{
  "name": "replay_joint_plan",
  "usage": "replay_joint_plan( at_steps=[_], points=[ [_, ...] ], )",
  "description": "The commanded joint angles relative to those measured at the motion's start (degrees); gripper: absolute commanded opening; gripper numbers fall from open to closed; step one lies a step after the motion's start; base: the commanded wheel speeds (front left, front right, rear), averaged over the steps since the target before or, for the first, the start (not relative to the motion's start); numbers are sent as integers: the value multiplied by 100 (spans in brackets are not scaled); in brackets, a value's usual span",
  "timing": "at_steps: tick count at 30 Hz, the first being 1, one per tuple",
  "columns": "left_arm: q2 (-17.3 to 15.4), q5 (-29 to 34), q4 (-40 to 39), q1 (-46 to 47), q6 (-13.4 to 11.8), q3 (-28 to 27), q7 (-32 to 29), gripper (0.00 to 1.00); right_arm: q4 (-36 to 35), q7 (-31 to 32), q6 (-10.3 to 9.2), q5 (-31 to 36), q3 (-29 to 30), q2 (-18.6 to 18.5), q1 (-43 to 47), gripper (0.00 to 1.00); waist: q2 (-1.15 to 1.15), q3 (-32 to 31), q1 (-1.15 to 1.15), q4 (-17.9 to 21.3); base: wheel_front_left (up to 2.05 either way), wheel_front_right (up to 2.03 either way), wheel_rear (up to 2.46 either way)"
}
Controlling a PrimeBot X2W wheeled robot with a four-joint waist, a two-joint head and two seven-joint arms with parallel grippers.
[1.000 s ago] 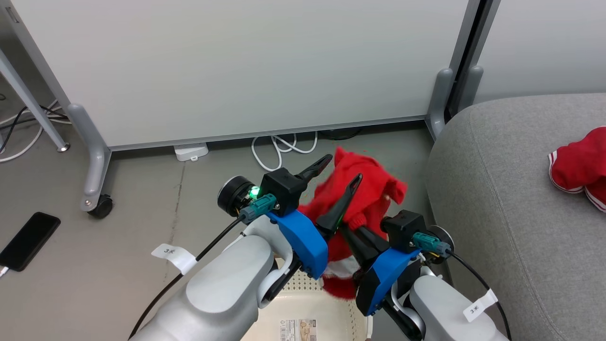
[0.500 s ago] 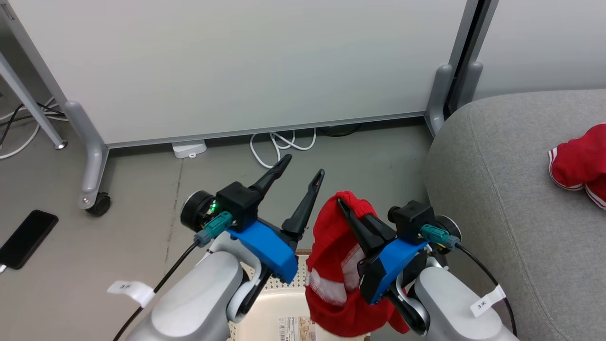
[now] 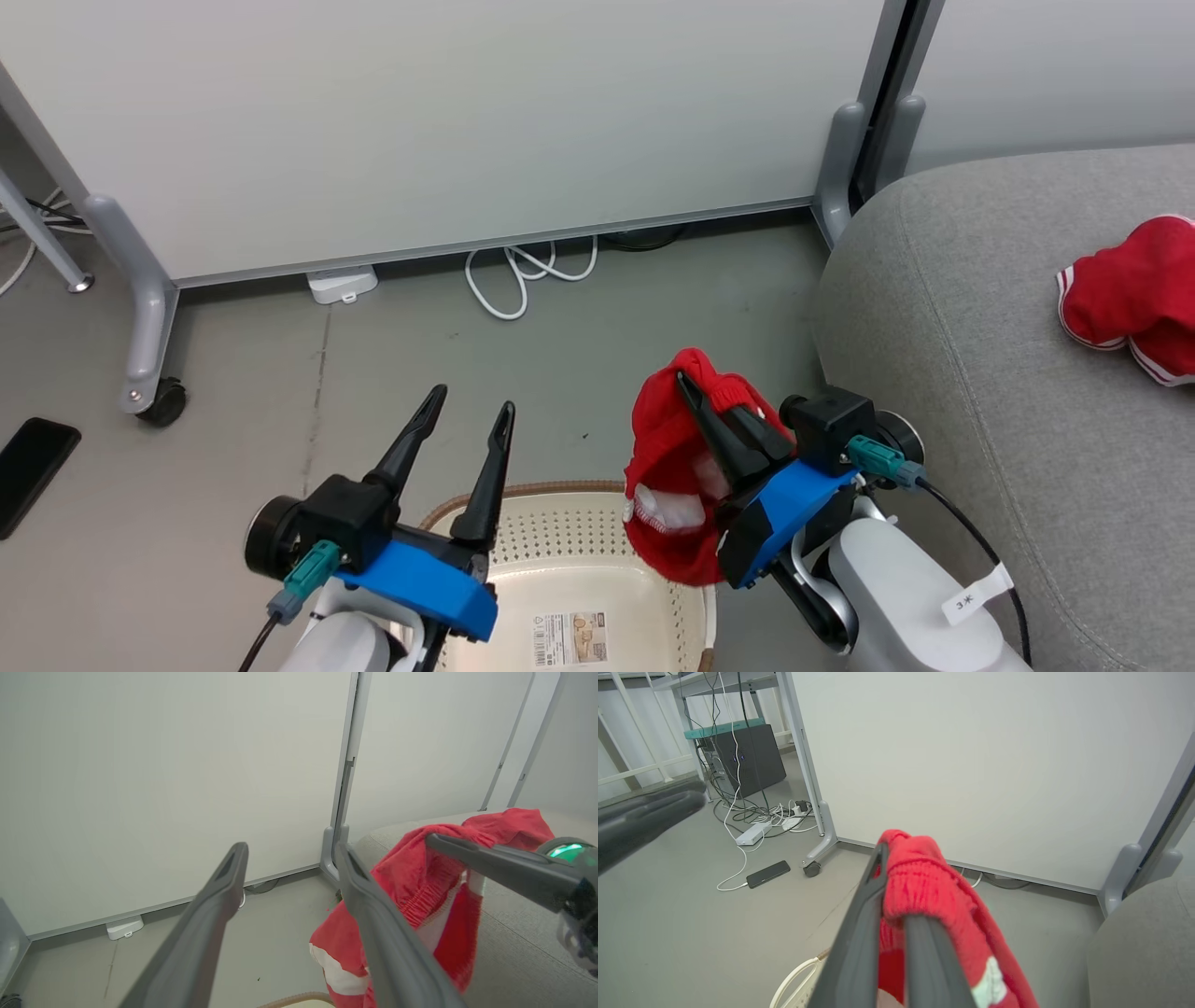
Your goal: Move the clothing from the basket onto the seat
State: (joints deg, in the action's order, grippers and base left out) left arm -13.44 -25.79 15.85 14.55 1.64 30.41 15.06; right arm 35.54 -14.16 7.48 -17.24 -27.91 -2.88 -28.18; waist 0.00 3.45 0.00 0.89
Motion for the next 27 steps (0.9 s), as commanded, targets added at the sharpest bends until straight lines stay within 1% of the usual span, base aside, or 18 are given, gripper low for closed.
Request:
replay_joint_plan(
  at_steps=[1,7,12,19,27],
  points=[
    [6,103,-38,-131,52,-137,16,100,-69,26,3,43,46,0,68,0,0,21,0,52,0,0,0],
    [40,428,-199,-614,178,-714,15,100,-258,76,3,110,120,-1,151,0,0,50,0,320,0,0,0],
    [127,608,-271,-891,272,-1076,15,100,-398,133,3,170,164,-1,204,0,0,60,0,600,0,0,0],
    [273,870,-314,-949,422,-1270,16,100,-547,197,3,229,216,-2,312,0,0,81,0,1085,0,0,0],
    [357,1034,-272,-861,530,-1374,16,100,-698,218,3,255,220,-1,356,0,0,176,0,1786,0,0,0]
  ],
)
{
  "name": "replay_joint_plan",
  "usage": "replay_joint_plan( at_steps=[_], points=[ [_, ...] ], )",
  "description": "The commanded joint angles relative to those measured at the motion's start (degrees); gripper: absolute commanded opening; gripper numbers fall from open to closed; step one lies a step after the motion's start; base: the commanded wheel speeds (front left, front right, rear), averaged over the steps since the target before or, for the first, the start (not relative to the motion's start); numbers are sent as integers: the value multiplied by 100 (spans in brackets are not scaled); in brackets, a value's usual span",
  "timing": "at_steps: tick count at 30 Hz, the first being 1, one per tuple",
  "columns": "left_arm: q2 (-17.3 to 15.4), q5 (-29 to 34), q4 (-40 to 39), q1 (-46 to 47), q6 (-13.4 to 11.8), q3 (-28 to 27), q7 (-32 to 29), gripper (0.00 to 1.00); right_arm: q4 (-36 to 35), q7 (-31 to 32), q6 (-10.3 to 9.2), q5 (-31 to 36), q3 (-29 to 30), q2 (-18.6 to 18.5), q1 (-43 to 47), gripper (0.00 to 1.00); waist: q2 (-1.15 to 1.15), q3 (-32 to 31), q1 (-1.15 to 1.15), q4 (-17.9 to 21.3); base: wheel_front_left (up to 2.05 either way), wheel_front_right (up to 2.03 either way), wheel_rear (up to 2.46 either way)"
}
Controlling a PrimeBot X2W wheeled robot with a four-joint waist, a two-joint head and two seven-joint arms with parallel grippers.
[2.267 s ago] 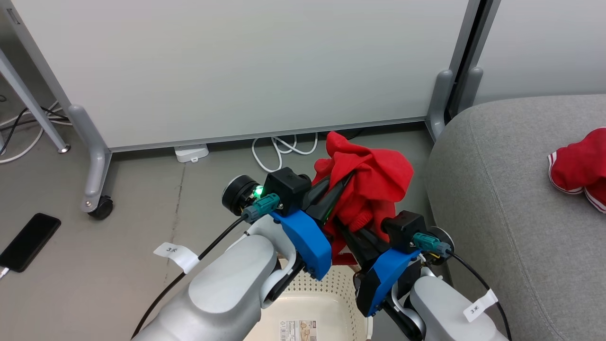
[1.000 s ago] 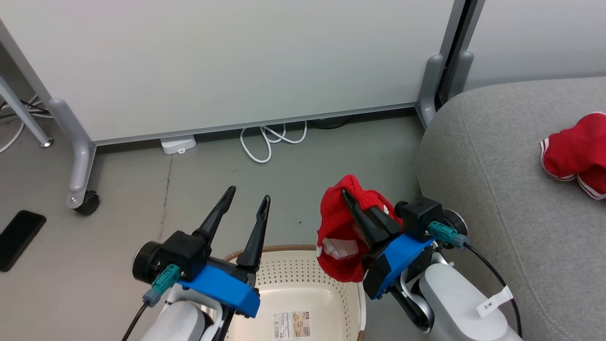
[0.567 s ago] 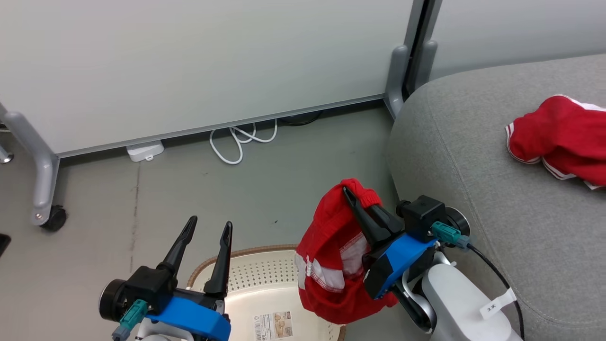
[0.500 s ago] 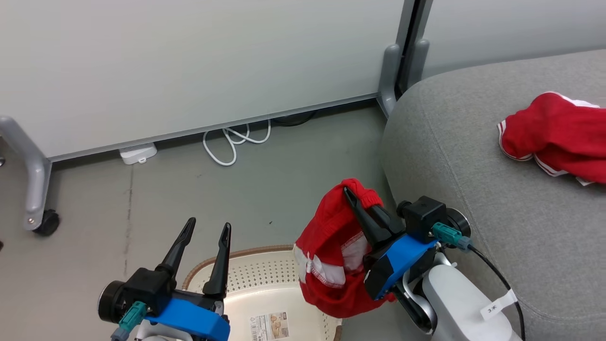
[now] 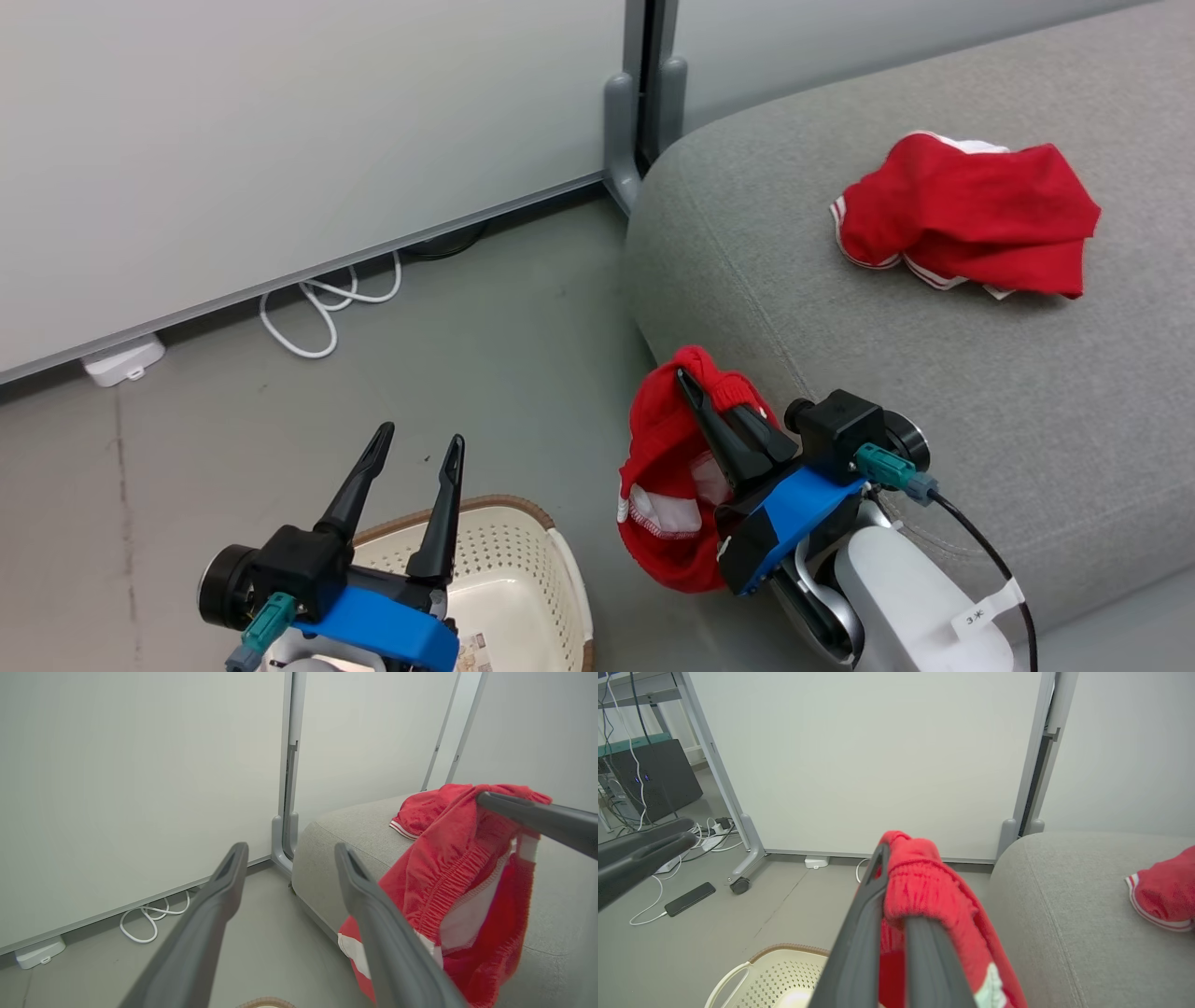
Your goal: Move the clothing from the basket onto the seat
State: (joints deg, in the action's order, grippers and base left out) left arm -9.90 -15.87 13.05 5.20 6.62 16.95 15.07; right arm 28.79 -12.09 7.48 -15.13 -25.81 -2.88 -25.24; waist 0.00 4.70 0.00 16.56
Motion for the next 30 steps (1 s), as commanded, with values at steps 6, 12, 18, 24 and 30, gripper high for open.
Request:
replay_joint_plan(
  at_steps=[6,12,18,24,30],
  points=[
    [-20,114,7,123,61,-65,15,100,-88,-19,3,-20,24,1,100,0,0,139,0,667,0,0,0],
    [-53,148,-14,163,87,-73,15,100,-112,-66,3,-25,33,-1,93,0,0,247,0,1027,0,0,0],
    [-79,191,2,223,92,-74,15,100,-95,-106,3,-11,89,0,92,0,0,357,0,1241,0,0,0],
    [-78,199,14,262,85,-48,15,100,-74,-139,3,6,135,1,74,0,0,404,0,1313,0,0,0],
    [-88,167,17,316,88,28,15,100,-53,-160,3,71,211,1,69,0,0,425,0,1259,0,0,0]
  ],
)
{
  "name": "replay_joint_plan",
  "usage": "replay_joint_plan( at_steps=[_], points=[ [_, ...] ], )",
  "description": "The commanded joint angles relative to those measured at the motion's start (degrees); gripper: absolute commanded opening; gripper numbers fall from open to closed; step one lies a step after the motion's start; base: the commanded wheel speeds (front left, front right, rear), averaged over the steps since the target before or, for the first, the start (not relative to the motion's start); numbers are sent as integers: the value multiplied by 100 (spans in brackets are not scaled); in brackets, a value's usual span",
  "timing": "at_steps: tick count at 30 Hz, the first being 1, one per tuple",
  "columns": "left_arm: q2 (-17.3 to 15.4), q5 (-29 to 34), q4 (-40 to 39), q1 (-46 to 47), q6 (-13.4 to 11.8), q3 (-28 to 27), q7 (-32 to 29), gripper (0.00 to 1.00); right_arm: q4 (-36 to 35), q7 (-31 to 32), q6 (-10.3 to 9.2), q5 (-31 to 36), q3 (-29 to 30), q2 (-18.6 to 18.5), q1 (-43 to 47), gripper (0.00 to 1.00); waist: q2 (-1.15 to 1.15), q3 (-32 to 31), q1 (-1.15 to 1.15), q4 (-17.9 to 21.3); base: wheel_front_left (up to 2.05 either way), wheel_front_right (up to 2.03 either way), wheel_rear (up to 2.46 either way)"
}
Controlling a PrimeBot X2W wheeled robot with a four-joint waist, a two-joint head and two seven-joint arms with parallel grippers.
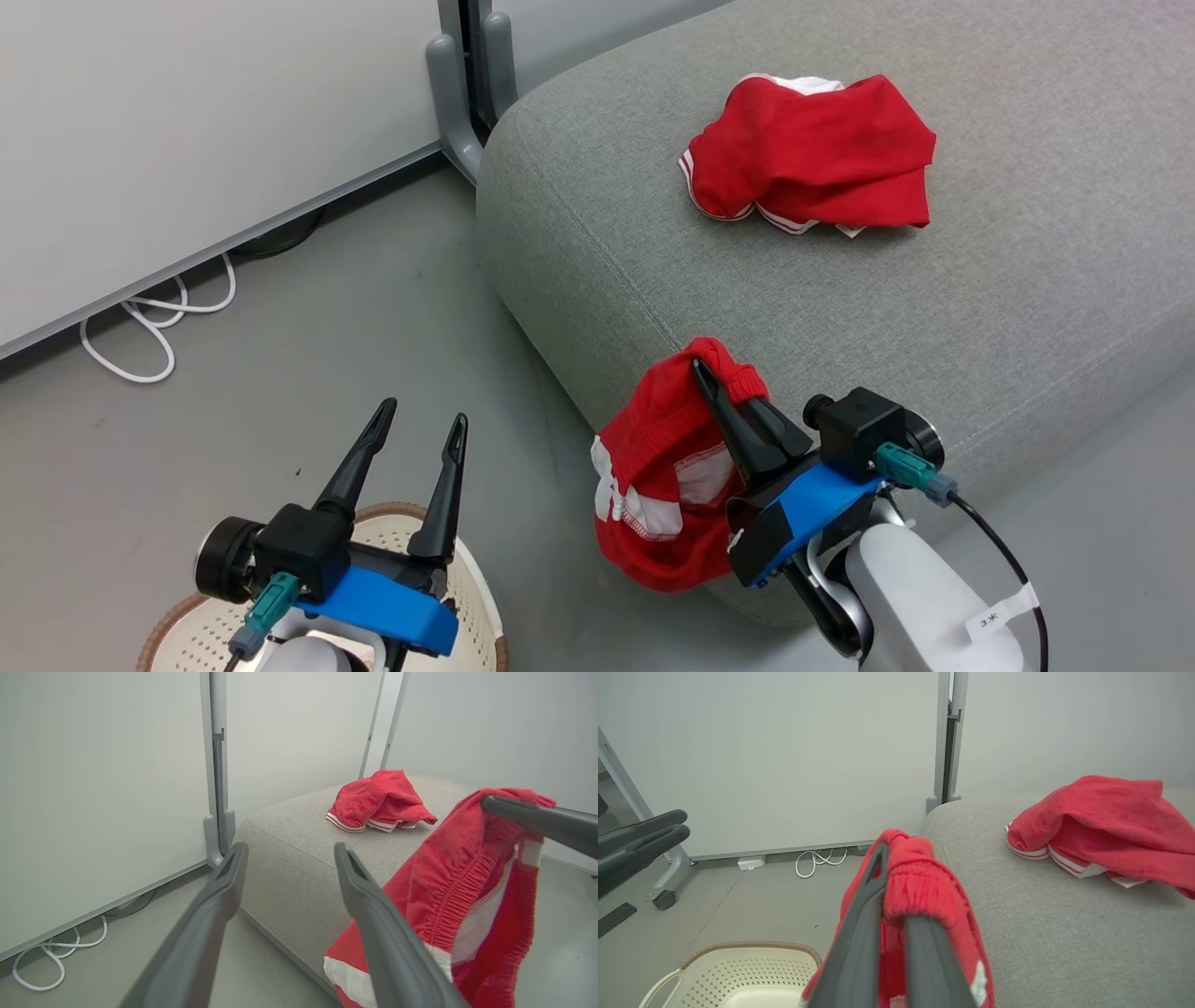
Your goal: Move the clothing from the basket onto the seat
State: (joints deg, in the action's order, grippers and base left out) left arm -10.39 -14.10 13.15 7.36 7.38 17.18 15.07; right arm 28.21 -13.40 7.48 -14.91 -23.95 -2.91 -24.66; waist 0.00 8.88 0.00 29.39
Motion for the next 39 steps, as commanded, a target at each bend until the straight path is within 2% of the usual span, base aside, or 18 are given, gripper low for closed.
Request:
replay_joint_plan(
  at_steps=[1,5,11,18,28,34,39],
  points=[
    [-47,-23,1,117,13,18,15,100,10,-31,3,53,42,3,-1,0,0,17,0,-43,0,0,0],
    [-89,-36,-53,138,13,17,15,100,9,24,2,219,89,3,-282,0,0,105,0,-76,0,0,0],
    [-173,37,-146,248,13,11,15,100,-108,189,3,648,578,-83,-1095,0,0,395,0,-125,0,0,0],
    [-325,106,-352,570,14,60,15,100,-325,516,3,654,1361,-554,-2388,0,0,1007,0,-233,0,0,0],
    [-827,270,-999,1155,14,46,-183,100,-339,900,3,674,2771,-1351,-4108,0,0,2249,0,-309,0,0,0],
    [-1088,316,-1435,1386,14,155,-392,100,-157,765,2,845,3485,-1788,-4504,0,0,2816,0,-427,0,0,0],
    [-1190,307,-1733,1533,-1,166,-495,100,286,551,2,890,3976,-1801,-4399,0,0,3143,0,-536,0,0,0]
  ],
)
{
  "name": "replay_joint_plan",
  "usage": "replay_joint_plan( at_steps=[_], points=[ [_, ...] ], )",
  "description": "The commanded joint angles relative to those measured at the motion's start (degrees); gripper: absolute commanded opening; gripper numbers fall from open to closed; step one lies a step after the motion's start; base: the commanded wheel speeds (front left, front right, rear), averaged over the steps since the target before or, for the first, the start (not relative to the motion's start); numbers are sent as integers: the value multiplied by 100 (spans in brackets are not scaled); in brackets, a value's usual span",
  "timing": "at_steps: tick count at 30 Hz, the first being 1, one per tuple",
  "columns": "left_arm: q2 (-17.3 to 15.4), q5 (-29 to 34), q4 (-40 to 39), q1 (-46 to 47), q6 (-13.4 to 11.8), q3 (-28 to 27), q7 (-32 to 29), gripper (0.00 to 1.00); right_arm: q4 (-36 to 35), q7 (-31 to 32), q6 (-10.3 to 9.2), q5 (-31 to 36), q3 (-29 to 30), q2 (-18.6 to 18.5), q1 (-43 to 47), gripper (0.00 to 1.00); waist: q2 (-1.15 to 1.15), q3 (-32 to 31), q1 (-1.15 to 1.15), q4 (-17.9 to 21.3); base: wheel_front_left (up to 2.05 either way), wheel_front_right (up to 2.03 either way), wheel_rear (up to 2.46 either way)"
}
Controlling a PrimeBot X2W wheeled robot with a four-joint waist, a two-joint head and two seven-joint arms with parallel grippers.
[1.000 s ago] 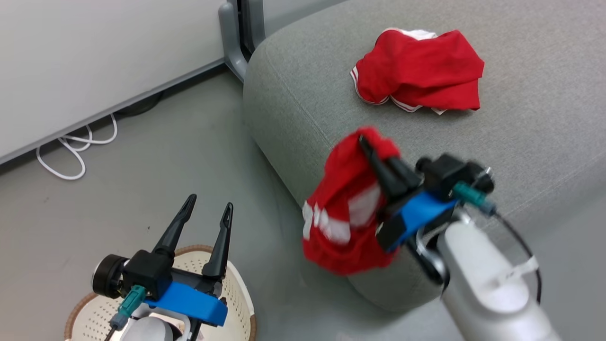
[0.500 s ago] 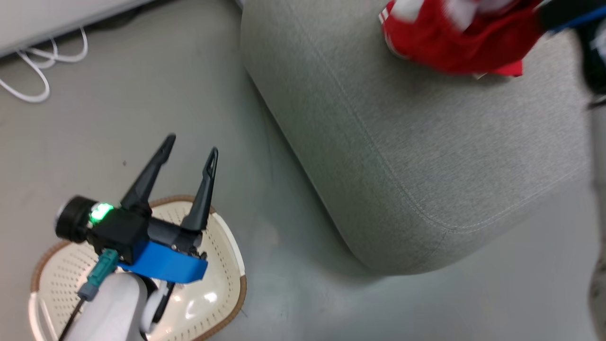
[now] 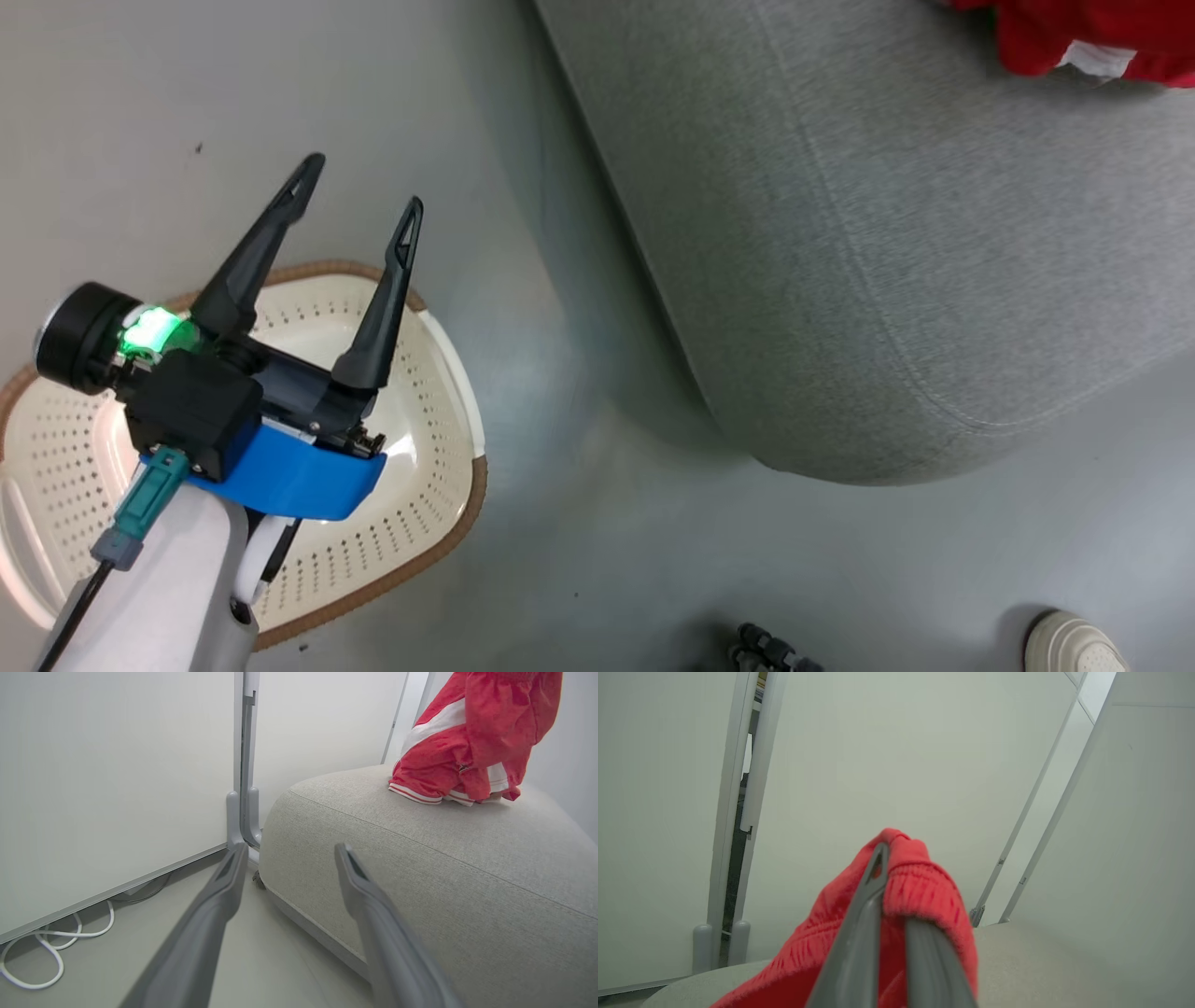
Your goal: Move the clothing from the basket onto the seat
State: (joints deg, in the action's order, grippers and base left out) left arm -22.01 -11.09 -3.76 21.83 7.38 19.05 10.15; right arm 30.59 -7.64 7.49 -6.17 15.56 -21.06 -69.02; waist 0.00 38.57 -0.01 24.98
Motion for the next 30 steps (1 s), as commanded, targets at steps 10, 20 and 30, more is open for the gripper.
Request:
replay_joint_plan(
  at_steps=[10,20,30],
  points=[
    [-10,-39,-152,225,-4,176,39,100,1376,-48,1,267,352,109,397,0,0,388,1,-408,0,0,0],
    [84,-86,-35,299,-39,274,205,100,2212,-135,1,610,806,34,358,100,0,343,1,-708,0,0,0],
    [247,-151,213,317,-70,354,391,100,2532,-329,1,916,782,148,388,100,0,-11,1,-829,0,0,0]
  ],
)
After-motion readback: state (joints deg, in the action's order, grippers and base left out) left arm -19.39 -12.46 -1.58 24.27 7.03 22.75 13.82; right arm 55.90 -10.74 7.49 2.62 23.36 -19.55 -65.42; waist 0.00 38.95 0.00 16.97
